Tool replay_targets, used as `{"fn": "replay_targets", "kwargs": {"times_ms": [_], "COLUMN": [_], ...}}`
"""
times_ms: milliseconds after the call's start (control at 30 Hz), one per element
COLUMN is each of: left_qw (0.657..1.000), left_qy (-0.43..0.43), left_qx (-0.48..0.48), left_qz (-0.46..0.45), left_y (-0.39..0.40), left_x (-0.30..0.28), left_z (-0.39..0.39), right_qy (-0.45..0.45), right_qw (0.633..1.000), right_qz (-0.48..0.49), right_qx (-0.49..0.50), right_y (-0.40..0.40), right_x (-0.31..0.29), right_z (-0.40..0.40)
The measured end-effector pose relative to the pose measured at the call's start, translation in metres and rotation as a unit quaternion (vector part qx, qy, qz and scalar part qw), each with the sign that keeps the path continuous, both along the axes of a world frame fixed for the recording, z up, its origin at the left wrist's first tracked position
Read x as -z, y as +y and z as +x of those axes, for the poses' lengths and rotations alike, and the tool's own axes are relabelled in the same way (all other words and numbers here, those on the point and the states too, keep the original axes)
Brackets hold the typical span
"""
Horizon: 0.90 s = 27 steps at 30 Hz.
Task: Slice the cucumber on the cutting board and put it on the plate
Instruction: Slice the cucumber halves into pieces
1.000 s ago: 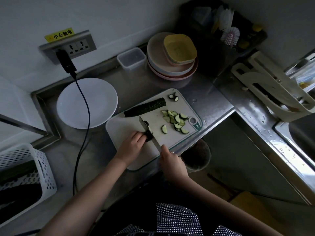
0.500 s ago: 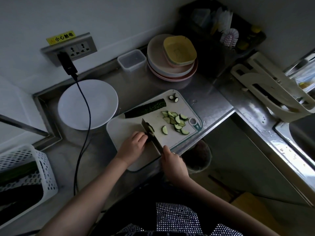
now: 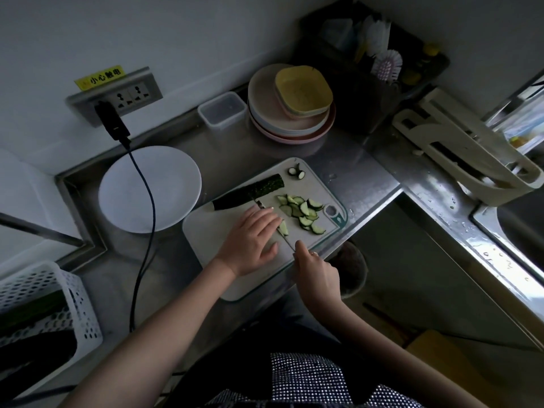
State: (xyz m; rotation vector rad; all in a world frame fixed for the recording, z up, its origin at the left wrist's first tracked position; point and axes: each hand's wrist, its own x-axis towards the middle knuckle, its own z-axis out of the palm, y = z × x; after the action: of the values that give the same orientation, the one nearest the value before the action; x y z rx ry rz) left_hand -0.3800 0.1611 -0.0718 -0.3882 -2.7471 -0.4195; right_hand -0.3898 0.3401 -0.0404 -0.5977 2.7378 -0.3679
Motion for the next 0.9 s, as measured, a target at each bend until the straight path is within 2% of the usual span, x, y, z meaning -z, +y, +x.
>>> {"fn": "replay_targets", "kwargs": {"times_ms": [133, 267, 333, 467, 633, 800, 900], "left_qw": [0.996, 0.963, 0.968, 0.996, 0.99, 0.986, 0.969], "left_qy": [-0.09, -0.27, -0.248, -0.064, -0.132, -0.161, -0.246], "left_qx": [0.0, -0.01, -0.009, -0.019, -0.024, -0.003, -0.004], "left_qz": [-0.002, 0.013, 0.043, 0.061, 0.039, 0.041, 0.016], "left_y": [-0.006, -0.001, 0.0, -0.008, -0.012, -0.011, -0.006], "left_x": [-0.004, -0.021, -0.026, -0.024, -0.019, -0.021, -0.025], "left_z": [-0.016, -0.036, -0.044, -0.046, -0.044, -0.048, -0.054], "right_qy": [0.008, 0.018, 0.018, 0.025, 0.028, 0.03, 0.037], "right_qw": [0.999, 0.995, 0.996, 0.995, 0.992, 0.99, 0.99], "right_qz": [0.037, 0.067, 0.073, 0.082, 0.1, 0.107, 0.101], "right_qx": [-0.039, -0.067, -0.057, -0.045, -0.072, -0.084, -0.092], "right_y": [0.006, 0.008, 0.009, 0.016, 0.022, 0.025, 0.022], "right_x": [-0.002, -0.005, -0.005, -0.001, 0.002, 0.002, -0.003], "right_z": [-0.003, -0.007, -0.01, -0.018, -0.021, -0.026, -0.028]}}
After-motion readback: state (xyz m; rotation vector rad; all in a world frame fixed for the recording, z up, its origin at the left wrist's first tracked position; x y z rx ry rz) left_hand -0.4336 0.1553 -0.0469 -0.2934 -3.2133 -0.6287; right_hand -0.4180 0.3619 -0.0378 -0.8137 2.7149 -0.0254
